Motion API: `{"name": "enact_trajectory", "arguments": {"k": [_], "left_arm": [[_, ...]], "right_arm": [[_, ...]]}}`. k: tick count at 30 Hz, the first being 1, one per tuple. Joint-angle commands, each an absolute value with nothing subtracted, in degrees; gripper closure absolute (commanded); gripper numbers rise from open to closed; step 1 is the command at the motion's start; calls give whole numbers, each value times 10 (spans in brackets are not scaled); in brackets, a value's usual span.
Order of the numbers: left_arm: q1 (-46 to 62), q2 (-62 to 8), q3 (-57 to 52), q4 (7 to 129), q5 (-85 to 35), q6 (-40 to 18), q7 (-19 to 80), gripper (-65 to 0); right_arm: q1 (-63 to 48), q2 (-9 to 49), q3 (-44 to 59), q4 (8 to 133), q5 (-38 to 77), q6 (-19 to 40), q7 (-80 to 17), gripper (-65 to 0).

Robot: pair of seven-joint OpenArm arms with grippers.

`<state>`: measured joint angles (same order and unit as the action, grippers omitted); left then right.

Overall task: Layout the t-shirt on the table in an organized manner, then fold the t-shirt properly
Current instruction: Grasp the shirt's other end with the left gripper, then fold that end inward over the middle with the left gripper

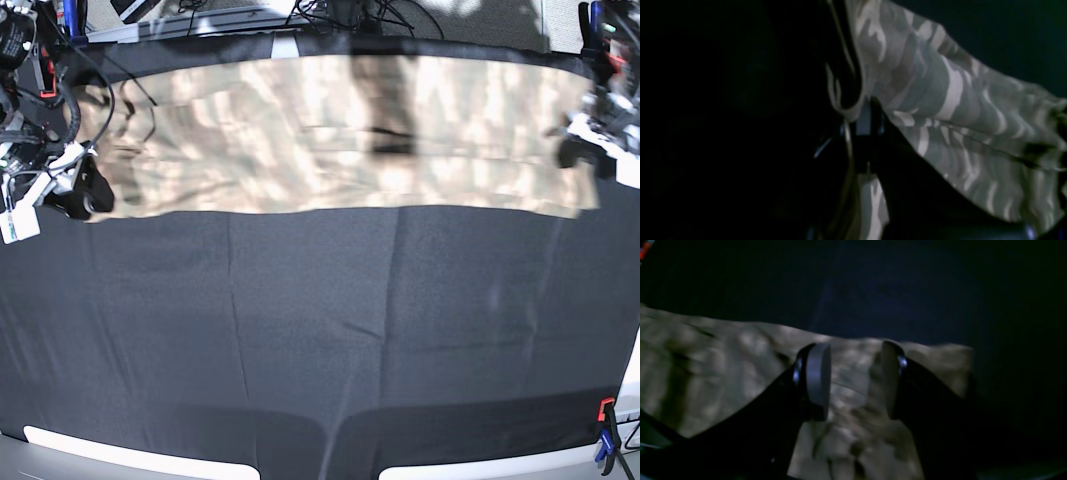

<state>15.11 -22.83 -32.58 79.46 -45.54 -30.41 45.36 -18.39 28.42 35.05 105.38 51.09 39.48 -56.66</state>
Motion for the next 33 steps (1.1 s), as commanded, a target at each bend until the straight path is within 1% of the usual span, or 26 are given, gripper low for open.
{"name": "enact_trajectory", "arguments": {"k": [1,5,10,11,13,17,20,22,23,27,33], "left_arm": [[148,-251,-331,804,-461,-304,437,0],[148,-267,-331,822,-461,-285,456,0],[174,-246,-331,930,-487,-285,525,0],[186,-233,-331,960,-487,-282,530,0],[214,-197,-329,1023,-511,-256,523,0],[257,-104,-317,1140,-549,-255,516,0],[275,-68,-277,1195,-556,-254,517,0],[277,-55,-238,1206,-556,-248,518,0],[277,-50,-216,1206,-552,-236,515,0],[276,-28,-128,1206,-475,-180,483,0],[276,1,-28,1196,-390,-127,449,0]], "right_arm": [[-179,295,357,1064,512,400,-552,-241],[-179,295,357,1064,476,400,-534,-241],[-179,295,357,1064,466,400,-527,-241],[-179,295,357,1064,467,400,-526,-241],[-179,295,357,1064,467,400,-526,-241],[-179,294,357,1064,467,400,-523,-241],[-179,293,357,1064,467,400,-520,-241],[-179,293,357,1064,467,400,-519,-241],[-179,293,357,1064,467,400,-519,-241],[-179,293,357,1064,467,400,-519,-241],[-180,293,357,1064,467,400,-520,-241]]}}
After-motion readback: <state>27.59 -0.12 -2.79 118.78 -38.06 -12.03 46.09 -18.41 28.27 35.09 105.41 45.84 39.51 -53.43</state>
